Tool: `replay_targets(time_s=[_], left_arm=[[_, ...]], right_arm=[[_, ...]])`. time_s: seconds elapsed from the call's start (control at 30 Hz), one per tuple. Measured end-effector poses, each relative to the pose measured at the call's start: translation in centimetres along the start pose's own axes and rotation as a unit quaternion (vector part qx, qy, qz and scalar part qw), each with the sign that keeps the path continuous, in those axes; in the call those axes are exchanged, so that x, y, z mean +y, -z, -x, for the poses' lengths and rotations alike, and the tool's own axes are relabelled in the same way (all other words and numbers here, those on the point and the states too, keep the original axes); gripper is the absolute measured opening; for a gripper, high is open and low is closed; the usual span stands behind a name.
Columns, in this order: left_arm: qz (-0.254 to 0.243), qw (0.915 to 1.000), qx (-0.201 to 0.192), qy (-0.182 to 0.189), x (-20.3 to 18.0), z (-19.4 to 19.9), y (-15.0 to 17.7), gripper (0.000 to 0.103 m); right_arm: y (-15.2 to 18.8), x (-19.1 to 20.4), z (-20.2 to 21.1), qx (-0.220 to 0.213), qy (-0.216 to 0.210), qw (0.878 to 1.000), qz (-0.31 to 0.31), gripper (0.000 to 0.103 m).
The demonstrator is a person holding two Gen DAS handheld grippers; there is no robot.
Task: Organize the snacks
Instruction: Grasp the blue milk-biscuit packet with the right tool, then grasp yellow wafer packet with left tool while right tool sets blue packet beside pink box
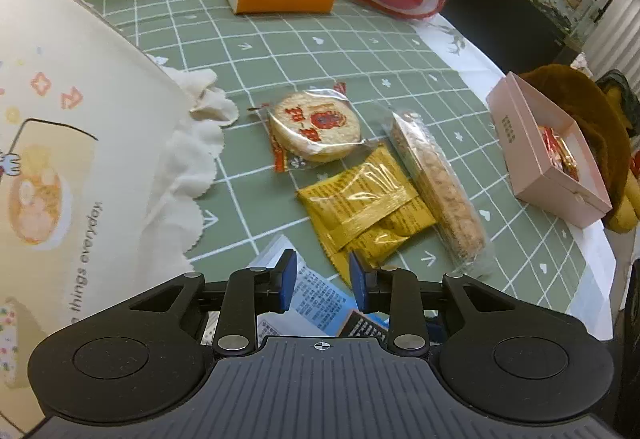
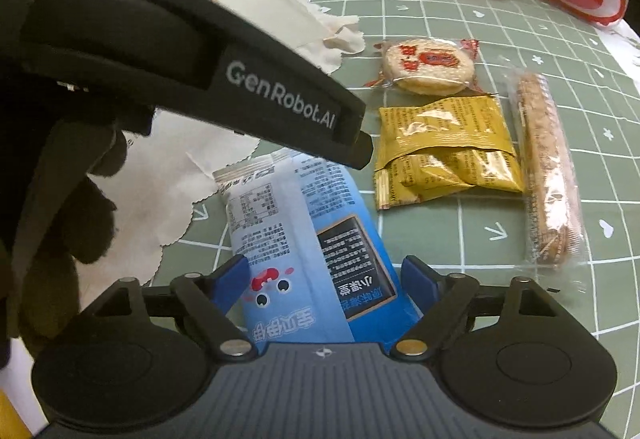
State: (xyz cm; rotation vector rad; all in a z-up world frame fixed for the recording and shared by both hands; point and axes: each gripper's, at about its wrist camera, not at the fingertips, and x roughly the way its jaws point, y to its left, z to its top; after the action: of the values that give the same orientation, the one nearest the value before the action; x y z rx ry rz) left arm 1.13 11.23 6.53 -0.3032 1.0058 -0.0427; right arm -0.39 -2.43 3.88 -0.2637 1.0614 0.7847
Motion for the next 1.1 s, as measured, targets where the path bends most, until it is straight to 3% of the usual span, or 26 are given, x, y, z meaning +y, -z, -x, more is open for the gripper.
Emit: replay_targets(time_s=[0.07, 0.23, 0.43, 0.67, 0.83, 1.0, 1.03, 1.1], left_arm=[[-0.001, 1.0000, 0.000, -0.005, 0.2, 0.0, 0.0, 0.033], [0.000, 1.0000, 0.001, -0.003, 0.3, -0.4, -0.2, 0.032], [-0.003, 1.0000, -0.003, 0.003, 0.1, -0.8, -0.6, 0.032], [-0.037, 0.9984, -0.034, 0.026, -1.3, -1.6, -1.4, 0.032], [-0.038, 0.9975, -0.046, 0.036, -2.2, -3.6, -3.0, 0.032], [0.013, 0.9972, -0.063, 0.038, -1.2, -5.1, -5.0, 0.032], [0.009, 0.9973, -0.061, 0.041, -1.3, -5.4, -5.3, 0.032], [-0.011, 0.9978, -0.047, 0.045, -1.8, -6.1, -5.4, 0.032]], right_arm=[[0.0, 0.6, -0.1, 0.004, -0.006, 1.000, 0.016, 0.085], [0.6, 1.1, -0.2, -0.005, 0.029, 0.998, 0.049, 0.080], [1.0, -3.2, 1.4, -0.016, 0.068, 0.997, -0.014, 0.078], [3.9, -9.9, 5.5, -0.030, 0.110, 0.985, -0.127, 0.076], [7.1, -13.6, 9.0, -0.050, 0.156, 0.968, -0.189, 0.076], [9.9, -18.1, 11.7, -0.075, 0.200, 0.936, -0.279, 0.073], [10.6, -18.9, 12.2, -0.078, 0.206, 0.930, -0.295, 0.066], [11.6, -20.2, 13.0, -0.081, 0.202, 0.921, -0.321, 0.068]])
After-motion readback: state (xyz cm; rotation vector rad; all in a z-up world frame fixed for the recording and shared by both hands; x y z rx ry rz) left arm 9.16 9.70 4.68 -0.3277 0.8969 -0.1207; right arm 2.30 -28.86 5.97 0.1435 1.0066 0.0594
